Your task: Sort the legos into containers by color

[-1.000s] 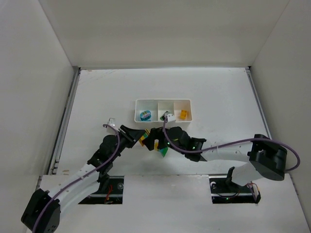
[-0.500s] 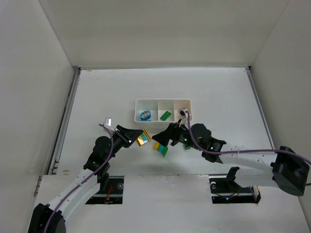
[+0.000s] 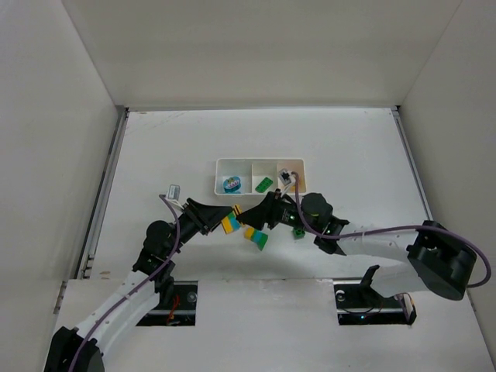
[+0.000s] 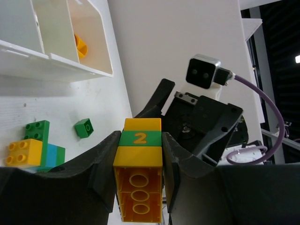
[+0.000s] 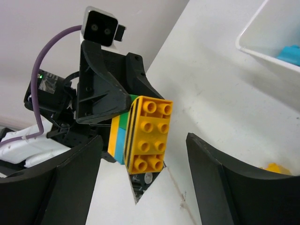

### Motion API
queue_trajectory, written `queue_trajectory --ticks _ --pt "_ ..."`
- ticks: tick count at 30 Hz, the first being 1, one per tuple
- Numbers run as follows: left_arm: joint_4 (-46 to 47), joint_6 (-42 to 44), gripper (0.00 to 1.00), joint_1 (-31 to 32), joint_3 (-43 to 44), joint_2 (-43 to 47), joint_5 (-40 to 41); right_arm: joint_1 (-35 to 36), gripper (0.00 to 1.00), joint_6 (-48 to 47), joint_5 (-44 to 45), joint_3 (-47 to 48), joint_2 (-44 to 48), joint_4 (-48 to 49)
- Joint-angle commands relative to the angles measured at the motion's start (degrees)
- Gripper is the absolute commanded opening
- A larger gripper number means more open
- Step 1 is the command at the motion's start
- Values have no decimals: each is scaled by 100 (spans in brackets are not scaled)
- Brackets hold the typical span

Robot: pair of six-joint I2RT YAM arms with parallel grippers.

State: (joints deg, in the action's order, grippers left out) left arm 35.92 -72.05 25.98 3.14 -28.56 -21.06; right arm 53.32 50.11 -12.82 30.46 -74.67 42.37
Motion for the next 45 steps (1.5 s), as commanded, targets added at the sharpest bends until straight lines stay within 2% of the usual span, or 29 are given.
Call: queue_trajectory --ticks 1,5,9,17,20,22,27,33,40,45 --pt "758 -213 15 78 -24 -45 -162 -10 76 315 -326 -13 -213 991" --pt "767 -230 15 78 -50 25 -162 -10 64 552 -370 -189 -451 1475" --pt "767 -248 15 87 -103 43 -162 -54 58 719 -388 -303 -636 1888" --pt "714 -248 15 87 -173 157 -179 -98 58 773 -362 -374 -733 2082" --pt "732 -248 15 43 -173 149 -232 -124 63 773 -353 -453 -689 2170" --pt "732 -248 15 26 -173 149 -241 -151 63 781 -362 -505 -645 2232" --pt "741 -257 15 17 -173 140 -241 -204 45 851 -397 -515 -671 2241" --pt "750 -257 15 17 -234 157 -241 -265 35 966 -450 -506 -759 2346" --pt "723 -248 15 -9 -270 184 -249 -713 32 1185 -502 -743 -478 2592" --pt "776 -213 15 -9 -270 87 -276 -775 32 1221 -511 -726 -381 2566"
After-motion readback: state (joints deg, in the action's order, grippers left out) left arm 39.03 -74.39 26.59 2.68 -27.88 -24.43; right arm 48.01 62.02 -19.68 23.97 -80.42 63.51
